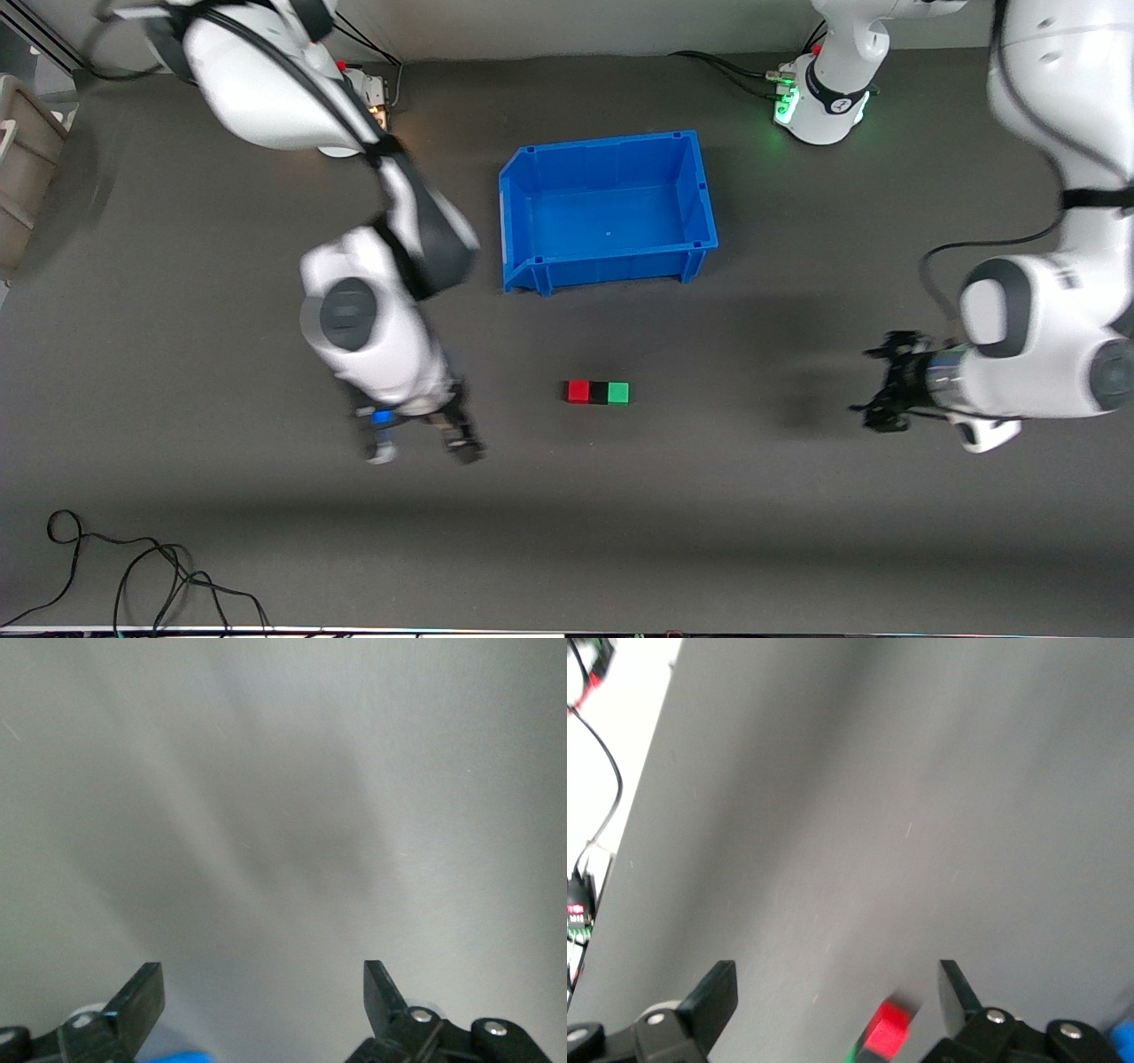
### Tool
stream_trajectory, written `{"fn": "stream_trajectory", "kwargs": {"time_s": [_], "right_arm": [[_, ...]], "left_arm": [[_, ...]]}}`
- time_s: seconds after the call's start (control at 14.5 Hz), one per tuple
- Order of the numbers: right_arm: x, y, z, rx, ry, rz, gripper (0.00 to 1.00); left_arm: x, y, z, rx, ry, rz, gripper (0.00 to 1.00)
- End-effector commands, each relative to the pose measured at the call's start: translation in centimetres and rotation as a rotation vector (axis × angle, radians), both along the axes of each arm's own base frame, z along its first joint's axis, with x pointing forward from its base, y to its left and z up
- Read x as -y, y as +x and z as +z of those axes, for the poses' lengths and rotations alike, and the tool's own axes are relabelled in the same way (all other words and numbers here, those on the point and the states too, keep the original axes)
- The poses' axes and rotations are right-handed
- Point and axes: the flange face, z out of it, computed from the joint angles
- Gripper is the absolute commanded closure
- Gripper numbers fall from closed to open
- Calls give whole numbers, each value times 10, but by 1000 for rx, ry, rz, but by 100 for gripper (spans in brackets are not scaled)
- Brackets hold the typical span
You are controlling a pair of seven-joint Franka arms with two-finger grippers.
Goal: Attach green and red cubes to black cube
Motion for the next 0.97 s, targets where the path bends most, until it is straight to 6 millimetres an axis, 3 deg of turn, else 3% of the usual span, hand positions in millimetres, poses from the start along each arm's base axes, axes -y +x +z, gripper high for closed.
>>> {"fn": "stream_trajectory", "kwargs": {"time_s": [0.0, 0.14, 0.28, 0.48, 0.62, 0.76, 0.9], "right_arm": [[76, -19, 38, -39, -31, 155, 0], [139, -31, 54, -42, -47, 280, 0], [192, -50, 74, -34, -63, 389, 0], [260, -66, 98, -2, -118, 719, 0], [300, -75, 116, -16, -131, 797, 0], [325, -92, 139, -30, -127, 922, 0], [316, -94, 143, -29, -126, 967, 0]], "left_arm": [[-18, -21, 55, 31, -3, -235, 0], [-35, -37, 88, 42, -48, -438, 0], [-34, -46, 117, 86, -65, -556, 0], [-6, -55, 153, 129, 22, -810, 0], [-1, -64, 177, 169, 29, -919, 0], [4, -70, 196, 214, 14, -1066, 0], [5, -76, 211, 242, 14, -1124, 0]]}}
